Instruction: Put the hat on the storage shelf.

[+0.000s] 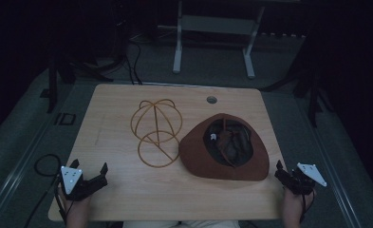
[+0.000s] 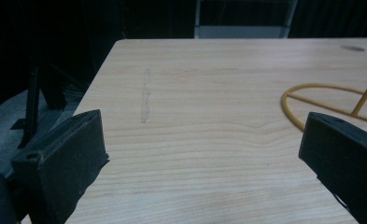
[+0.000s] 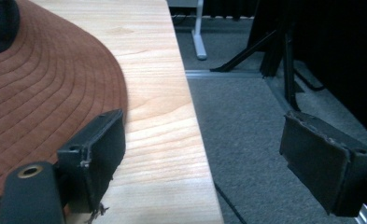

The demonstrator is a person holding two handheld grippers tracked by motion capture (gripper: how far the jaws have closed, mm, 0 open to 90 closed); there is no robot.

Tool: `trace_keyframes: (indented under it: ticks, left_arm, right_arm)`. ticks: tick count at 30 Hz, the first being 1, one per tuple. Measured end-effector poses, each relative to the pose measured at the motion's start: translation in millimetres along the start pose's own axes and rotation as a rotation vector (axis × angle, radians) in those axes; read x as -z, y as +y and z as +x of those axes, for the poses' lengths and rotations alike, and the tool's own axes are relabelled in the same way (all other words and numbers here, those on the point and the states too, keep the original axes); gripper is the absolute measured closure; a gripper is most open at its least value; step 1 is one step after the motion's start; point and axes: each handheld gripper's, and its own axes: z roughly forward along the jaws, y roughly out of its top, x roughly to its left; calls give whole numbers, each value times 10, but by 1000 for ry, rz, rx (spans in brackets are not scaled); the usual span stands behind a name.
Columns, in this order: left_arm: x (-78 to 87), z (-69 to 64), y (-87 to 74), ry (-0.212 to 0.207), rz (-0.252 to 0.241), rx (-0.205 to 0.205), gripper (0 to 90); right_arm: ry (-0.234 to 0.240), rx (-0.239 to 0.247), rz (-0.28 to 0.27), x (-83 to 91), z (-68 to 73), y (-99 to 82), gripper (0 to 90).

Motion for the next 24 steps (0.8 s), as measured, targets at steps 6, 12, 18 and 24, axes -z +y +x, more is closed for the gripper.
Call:
trace_keyframes:
  ticks: [6,12,18,24]
  left_arm:
    - [4,-28,8,-10,-21,-12,11]
    - [25,-99,35,-20,-16,-62,12]
    - [38,-166,61,-41,-24,-98,12]
    - [36,-196,71,-68,25,-61,23]
  right_arm:
    - [-12,-27,15,-11,-16,5,139]
    - [34,-44,42,1,-14,37,139]
    - [101,5,63,104,66,246,135]
    - [153,51,67,159,136,508,132]
